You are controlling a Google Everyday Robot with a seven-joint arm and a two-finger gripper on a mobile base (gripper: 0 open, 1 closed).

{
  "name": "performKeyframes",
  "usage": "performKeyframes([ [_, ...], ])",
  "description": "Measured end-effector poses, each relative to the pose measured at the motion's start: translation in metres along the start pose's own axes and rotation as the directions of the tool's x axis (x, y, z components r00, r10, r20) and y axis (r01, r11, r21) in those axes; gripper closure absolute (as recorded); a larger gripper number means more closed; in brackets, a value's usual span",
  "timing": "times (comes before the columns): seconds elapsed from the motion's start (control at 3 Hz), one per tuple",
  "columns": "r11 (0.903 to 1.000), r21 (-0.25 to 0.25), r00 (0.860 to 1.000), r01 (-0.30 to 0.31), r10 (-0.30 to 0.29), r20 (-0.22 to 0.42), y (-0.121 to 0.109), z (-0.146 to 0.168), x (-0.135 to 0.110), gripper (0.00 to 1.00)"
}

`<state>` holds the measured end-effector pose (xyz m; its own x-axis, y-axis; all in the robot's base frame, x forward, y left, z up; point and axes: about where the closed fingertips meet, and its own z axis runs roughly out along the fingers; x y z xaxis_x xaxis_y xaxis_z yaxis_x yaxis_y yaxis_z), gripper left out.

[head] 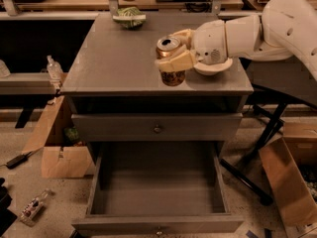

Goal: Place orange can into middle drawer

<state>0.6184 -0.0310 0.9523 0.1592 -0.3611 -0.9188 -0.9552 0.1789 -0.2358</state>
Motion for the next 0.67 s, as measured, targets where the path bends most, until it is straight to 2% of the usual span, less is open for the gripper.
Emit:
performKeyframes([
  [0.33, 1.0000, 0.003, 1.000, -0.006, 0.006, -0.001, 0.001, 0.003, 0.004, 1.00],
  [0.67, 0.9981, 0.029, 0.998, -0.055, 0.055, -0.006, 0.010, 0.024, 0.032, 1.00],
])
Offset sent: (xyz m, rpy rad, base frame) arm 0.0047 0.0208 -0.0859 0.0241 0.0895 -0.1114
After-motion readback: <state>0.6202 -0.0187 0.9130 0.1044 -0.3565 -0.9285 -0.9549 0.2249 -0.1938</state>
